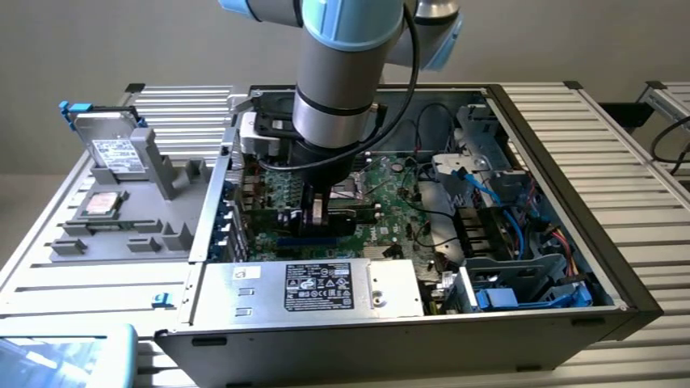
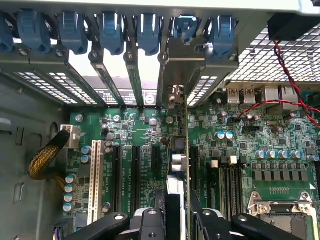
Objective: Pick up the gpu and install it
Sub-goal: 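Insert the gpu into the slot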
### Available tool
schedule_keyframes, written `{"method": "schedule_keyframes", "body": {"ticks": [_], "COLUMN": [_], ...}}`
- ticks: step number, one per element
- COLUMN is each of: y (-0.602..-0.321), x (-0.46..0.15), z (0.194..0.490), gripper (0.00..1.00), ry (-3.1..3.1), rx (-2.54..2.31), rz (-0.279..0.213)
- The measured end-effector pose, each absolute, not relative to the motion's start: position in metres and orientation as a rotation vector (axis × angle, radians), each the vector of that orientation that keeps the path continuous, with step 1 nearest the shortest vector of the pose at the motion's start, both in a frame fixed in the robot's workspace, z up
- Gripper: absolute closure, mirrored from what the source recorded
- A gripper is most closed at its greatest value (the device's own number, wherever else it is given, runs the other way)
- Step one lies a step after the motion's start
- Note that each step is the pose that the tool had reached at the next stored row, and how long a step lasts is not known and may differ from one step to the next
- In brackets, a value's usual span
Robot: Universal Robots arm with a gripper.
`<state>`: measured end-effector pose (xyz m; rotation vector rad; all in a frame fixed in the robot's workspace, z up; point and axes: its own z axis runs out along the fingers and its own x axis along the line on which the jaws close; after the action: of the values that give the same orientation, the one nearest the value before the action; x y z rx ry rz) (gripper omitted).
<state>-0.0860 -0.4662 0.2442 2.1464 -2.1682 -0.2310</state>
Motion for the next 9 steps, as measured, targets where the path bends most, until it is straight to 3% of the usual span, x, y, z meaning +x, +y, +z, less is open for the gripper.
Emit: {"method": "schedule_keyframes", "body": {"ticks": [9], "y": [-0.4662], "x": [-0.0862], "z": [0.2423], "gripper": [0.71], "ry": [-2.166], "rx": [2.143], "rz": [-0.223]}}
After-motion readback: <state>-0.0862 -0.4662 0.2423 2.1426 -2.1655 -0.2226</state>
